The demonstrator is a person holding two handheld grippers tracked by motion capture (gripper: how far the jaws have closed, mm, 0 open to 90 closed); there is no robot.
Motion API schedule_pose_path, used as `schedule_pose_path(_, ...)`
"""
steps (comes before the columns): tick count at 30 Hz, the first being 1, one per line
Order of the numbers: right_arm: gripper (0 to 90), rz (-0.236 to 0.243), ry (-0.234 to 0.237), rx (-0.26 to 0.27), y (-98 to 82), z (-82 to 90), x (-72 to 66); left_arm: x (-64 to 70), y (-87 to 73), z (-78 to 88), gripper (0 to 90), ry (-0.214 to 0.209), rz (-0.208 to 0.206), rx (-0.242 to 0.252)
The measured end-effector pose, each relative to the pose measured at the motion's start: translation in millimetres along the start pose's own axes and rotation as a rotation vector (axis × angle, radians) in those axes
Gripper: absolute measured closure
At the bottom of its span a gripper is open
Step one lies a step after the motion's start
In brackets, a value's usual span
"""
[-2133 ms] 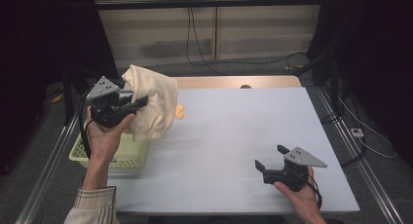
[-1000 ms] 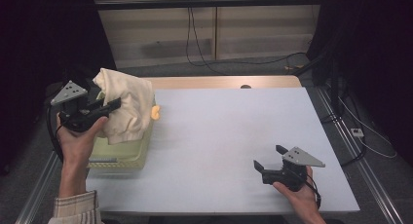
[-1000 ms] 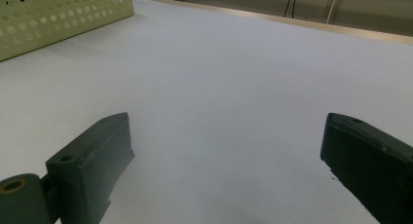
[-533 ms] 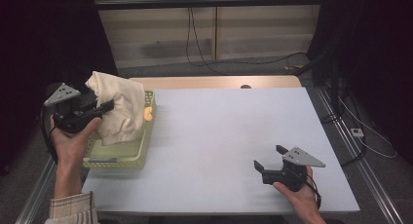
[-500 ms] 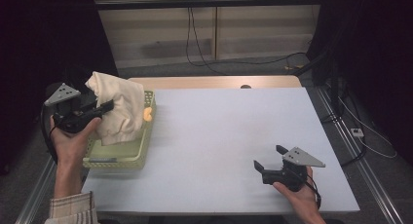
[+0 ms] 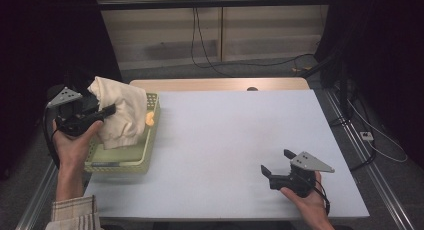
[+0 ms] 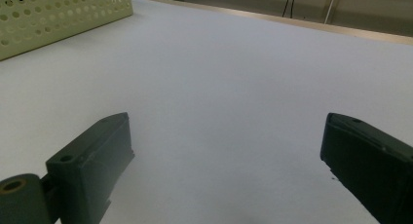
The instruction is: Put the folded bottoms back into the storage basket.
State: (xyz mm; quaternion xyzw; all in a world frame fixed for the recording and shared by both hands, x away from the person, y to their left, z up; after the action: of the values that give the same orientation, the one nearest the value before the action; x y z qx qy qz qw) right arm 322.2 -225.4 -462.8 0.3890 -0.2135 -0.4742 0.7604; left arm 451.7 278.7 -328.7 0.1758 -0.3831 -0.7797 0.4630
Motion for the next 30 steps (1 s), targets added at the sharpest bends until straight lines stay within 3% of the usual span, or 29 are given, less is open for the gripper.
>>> schedule_pose_path(14, 4.7, -0.002, -0.001, -0.007, -0.7, -0.1, 0.6, -11.9, -12.6, -13.6, 73.8, -0.019, 0.008, -0.045)
schedule_pose_path(20, 4.6, -0.005, -0.004, -0.003, -0.4, 0.2, 0.9, -11.9, -17.1, -20.2, 73.8, -0.053, -0.008, -0.088)
schedule_pose_path(30, 4.6, -0.004, -0.004, -0.007, -0.7, -0.1, 0.9, -11.2, -21.1, -31.5, 73.7, -0.07, -0.002, -0.124)
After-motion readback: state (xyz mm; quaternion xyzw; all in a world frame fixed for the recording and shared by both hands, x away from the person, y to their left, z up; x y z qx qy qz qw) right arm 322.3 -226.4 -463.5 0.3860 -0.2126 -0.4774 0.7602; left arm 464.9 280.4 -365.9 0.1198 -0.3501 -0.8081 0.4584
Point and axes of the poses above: each handheld gripper's, and its own axes: z roughly backward along the jaws, y roughly out of its top, x roughly to its right, the point moved 6 cm from there along -z, roughly forward along the jaws, and after that the axes turned 14 degrees about -x, right-handed, at the moved point
